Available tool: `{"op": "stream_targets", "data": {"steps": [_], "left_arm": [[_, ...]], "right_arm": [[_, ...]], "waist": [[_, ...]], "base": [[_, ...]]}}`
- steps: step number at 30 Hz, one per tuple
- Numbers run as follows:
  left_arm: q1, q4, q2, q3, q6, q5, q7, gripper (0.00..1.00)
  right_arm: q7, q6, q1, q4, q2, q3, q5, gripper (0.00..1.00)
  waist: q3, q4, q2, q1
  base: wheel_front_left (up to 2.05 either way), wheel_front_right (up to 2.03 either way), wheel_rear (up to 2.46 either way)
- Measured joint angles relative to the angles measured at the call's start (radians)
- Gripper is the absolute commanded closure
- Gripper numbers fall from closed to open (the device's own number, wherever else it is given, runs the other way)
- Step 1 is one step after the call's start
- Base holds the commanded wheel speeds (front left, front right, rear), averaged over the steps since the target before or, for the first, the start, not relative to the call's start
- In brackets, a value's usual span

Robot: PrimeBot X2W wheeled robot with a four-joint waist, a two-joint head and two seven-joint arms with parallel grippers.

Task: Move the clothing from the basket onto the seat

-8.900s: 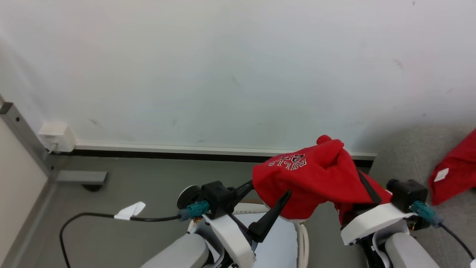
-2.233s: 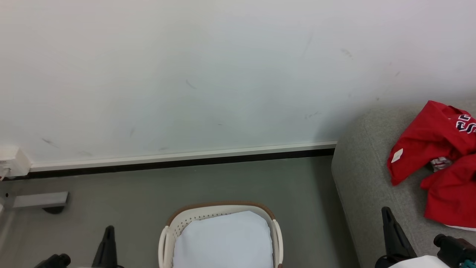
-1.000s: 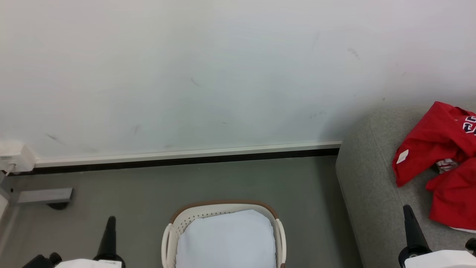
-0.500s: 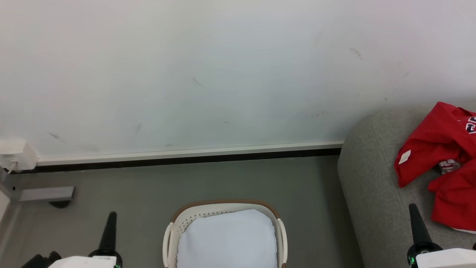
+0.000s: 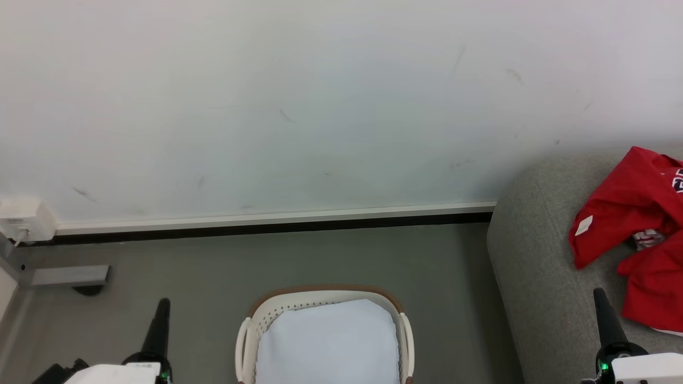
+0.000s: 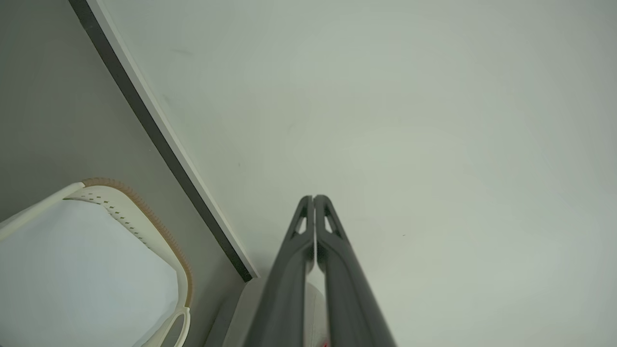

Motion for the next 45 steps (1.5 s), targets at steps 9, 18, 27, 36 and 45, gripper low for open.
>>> {"op": "stream_targets", "data": {"steps": [9, 18, 27, 36, 45], "left_arm": [[-0.005, -0.008, 0.000, 0.000, 0.000, -0.071, 0.019, 1.00], [-0.008, -0.017, 0.000, 0.000, 0.000, -0.139, 0.038, 1.00], [-0.011, -0.024, -0.001, -0.001, 0.000, -0.206, 0.058, 1.00], [-0.015, -0.030, -0.001, -0.001, 0.000, -0.266, 0.072, 1.00], [-0.016, -0.032, -0.001, -0.001, 0.000, -0.280, 0.077, 1.00]], "right_arm": [[0.020, 0.000, -0.004, -0.003, 0.000, -0.014, 0.069, 1.00], [0.038, 0.000, -0.006, -0.006, 0.001, -0.030, 0.132, 1.00], [0.058, 0.000, -0.007, -0.010, 0.001, -0.044, 0.197, 1.00], [0.074, 0.000, -0.007, -0.013, 0.002, -0.058, 0.249, 1.00], [0.082, 0.000, -0.008, -0.015, 0.003, -0.065, 0.267, 1.00]], "waist": [[0.001, 0.004, 0.0000, 0.0000], [0.003, 0.008, 0.0000, 0.0000], [0.004, 0.013, 0.0000, 0.0000], [0.005, 0.017, 0.0000, 0.0000], [0.006, 0.018, 0.0000, 0.0000]], "base": [[0.00, 0.00, 0.00], [0.00, 0.00, 0.00], [0.00, 0.00, 0.00], [0.00, 0.00, 0.00], [0.00, 0.00, 0.00]]}}
